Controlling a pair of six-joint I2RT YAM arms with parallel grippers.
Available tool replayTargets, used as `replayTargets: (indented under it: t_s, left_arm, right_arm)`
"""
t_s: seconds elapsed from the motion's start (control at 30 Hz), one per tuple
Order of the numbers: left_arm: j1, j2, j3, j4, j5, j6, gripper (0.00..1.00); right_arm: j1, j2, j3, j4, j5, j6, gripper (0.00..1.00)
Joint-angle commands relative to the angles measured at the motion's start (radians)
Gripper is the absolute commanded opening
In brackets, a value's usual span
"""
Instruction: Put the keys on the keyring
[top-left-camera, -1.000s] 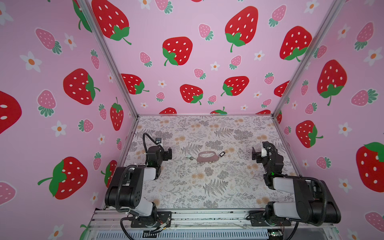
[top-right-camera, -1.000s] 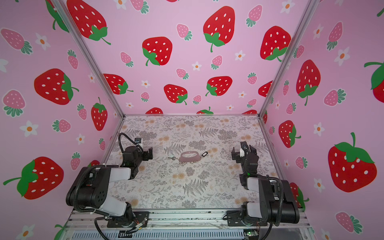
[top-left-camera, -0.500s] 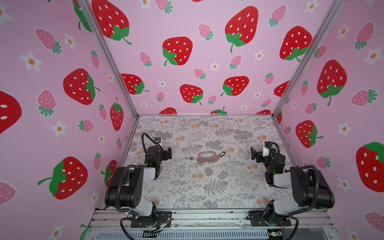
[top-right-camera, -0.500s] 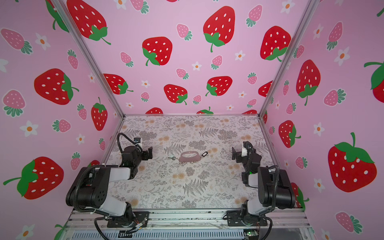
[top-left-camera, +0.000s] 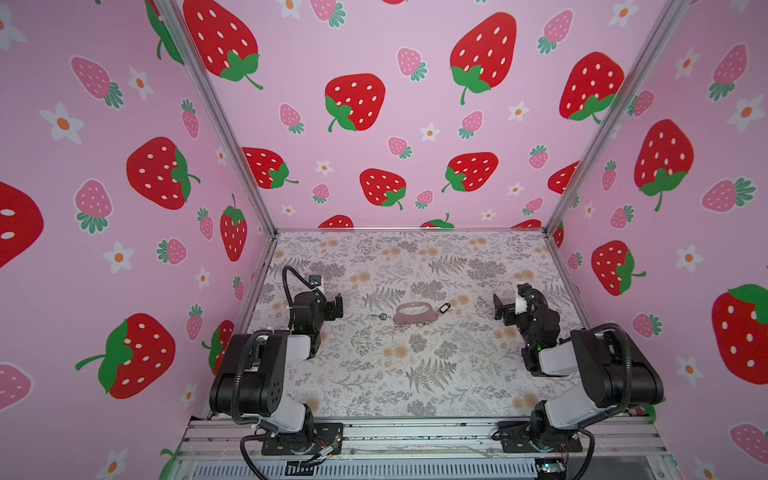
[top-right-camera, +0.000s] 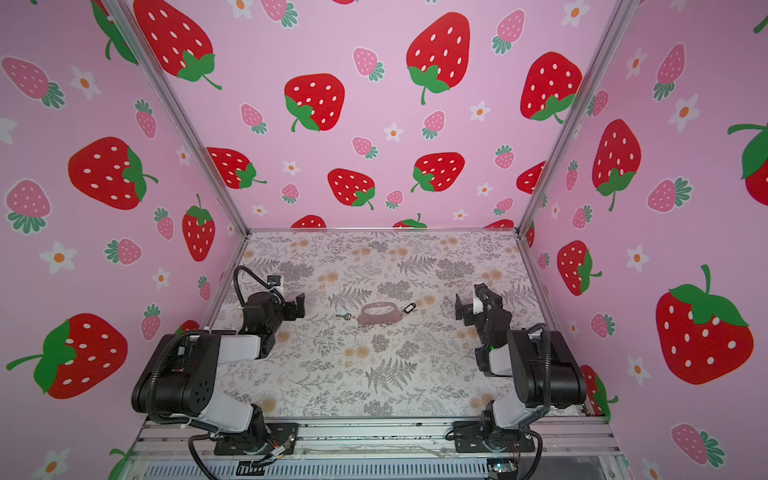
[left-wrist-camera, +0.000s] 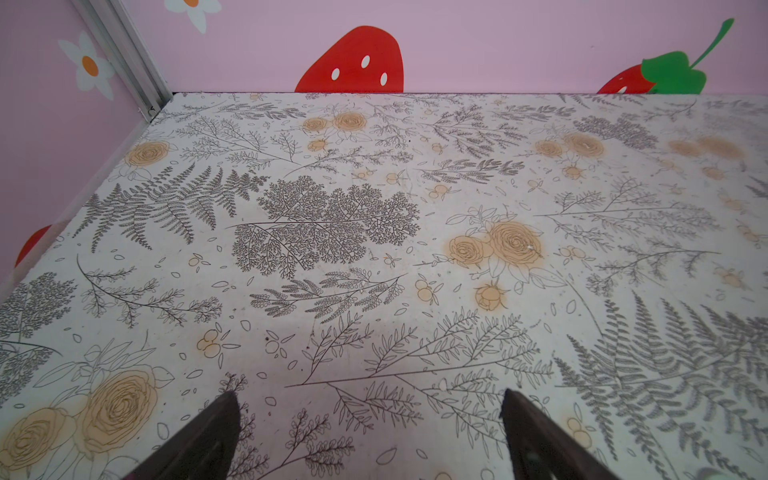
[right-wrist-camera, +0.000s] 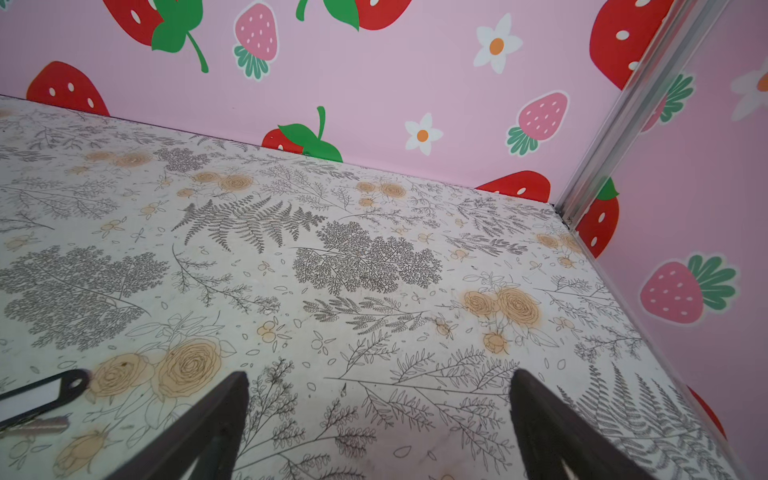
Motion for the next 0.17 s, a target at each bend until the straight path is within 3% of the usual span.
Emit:
replayTargets:
  t_s: [0.0, 0.13]
  left_arm:
    - [0.009, 0.006, 0.018, 0.014, 0.012, -0.012, 0.99]
    - [0.012, 0.008, 0.019, 0.011, 0.017, -0.014, 0.99]
  right_arm:
    - [0.013, 0.004, 0.012, 0.017, 0.039, -0.010, 0.99]
    - [0.011, -0.003, 0.008, 0.018, 0.045, -0.007, 0.99]
